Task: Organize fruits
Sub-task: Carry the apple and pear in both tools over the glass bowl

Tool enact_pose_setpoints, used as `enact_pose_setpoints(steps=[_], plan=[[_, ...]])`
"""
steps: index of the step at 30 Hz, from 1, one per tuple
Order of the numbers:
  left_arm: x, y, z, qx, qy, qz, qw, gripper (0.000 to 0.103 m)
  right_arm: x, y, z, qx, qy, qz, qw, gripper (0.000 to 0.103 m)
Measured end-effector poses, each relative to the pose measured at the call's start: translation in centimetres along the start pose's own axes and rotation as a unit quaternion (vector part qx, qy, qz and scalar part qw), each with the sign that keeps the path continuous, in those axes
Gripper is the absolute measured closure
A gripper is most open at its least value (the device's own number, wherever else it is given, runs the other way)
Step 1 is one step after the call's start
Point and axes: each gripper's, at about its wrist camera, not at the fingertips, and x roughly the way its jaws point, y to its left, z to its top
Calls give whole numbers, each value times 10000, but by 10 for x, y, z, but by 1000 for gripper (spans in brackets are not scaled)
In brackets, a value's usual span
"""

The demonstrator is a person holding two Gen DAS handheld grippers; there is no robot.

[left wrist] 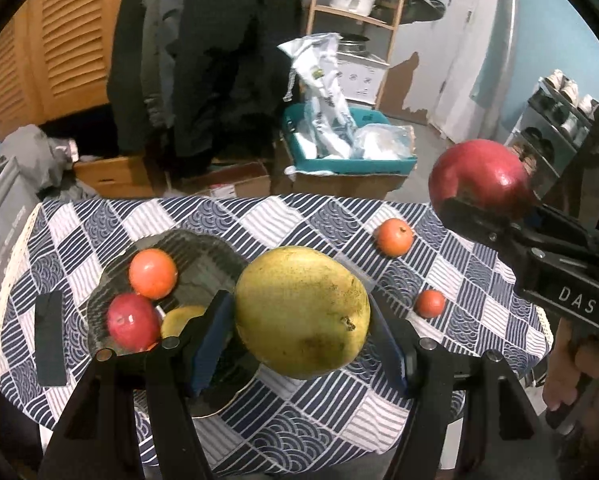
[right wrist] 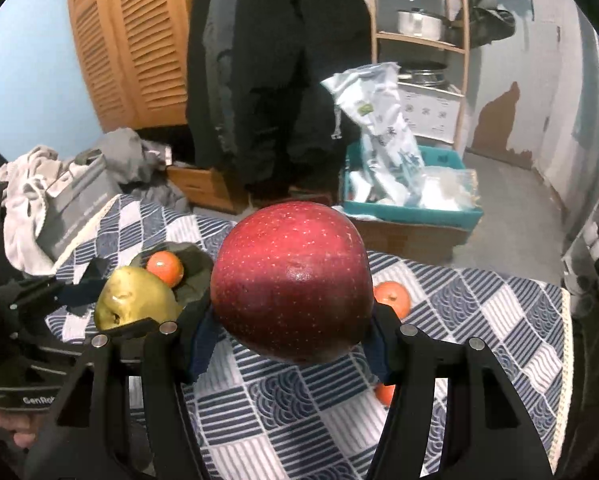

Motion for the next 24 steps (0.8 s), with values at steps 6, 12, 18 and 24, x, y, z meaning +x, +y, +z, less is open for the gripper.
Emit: enact_pose_setpoints(steps=[6, 12, 18, 24], plan=[[5, 26, -9, -203, 85, 166, 9996, 34, 22, 22, 6, -113, 131, 224, 9996, 42], [19, 51, -22, -425, 306, 311, 9981, 34, 51, 43, 10, -160, 313, 427, 9985, 42], [37, 73, -37, -623, 572, 415, 9956, 34, 88, 64, 5, -324, 608, 552, 9961, 42], [49, 90, -51, -757, 784, 522, 9927, 34, 124, 80, -8, -405, 1000, 692, 9917, 42]])
